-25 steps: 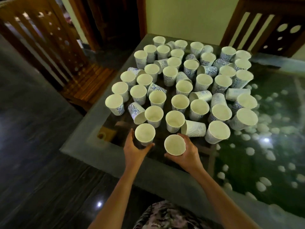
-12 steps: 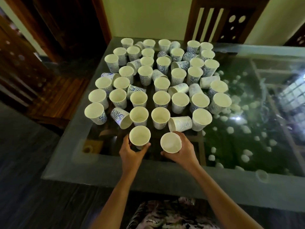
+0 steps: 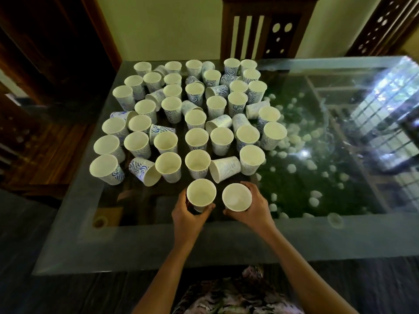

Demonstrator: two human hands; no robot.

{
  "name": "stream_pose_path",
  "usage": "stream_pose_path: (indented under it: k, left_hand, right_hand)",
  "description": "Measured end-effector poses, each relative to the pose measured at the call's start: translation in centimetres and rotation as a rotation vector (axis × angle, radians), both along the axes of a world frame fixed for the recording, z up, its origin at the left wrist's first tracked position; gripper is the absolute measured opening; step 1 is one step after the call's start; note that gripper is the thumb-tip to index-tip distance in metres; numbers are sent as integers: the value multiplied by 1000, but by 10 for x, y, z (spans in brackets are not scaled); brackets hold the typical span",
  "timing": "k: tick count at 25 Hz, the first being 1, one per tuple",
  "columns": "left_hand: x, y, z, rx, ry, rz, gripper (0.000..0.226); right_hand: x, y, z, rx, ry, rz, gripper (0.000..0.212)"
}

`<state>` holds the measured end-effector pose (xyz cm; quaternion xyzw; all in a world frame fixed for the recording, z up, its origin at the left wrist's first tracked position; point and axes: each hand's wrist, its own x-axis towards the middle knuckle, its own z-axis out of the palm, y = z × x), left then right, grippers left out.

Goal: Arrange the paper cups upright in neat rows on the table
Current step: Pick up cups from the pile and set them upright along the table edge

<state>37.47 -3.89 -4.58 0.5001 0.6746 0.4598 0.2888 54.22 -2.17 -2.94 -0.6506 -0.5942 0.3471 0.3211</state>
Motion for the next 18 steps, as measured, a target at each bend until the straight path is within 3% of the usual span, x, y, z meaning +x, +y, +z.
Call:
stream_pose_path:
  k: [9,18]
  left_hand:
    - [67,18,9,8,-9,-228,71]
    - [225,38,25,31,7,-499,66]
  right_hand:
    - [70,-13,7,0,13,-257,78]
    - [222,-40,4,105,42,-516,79]
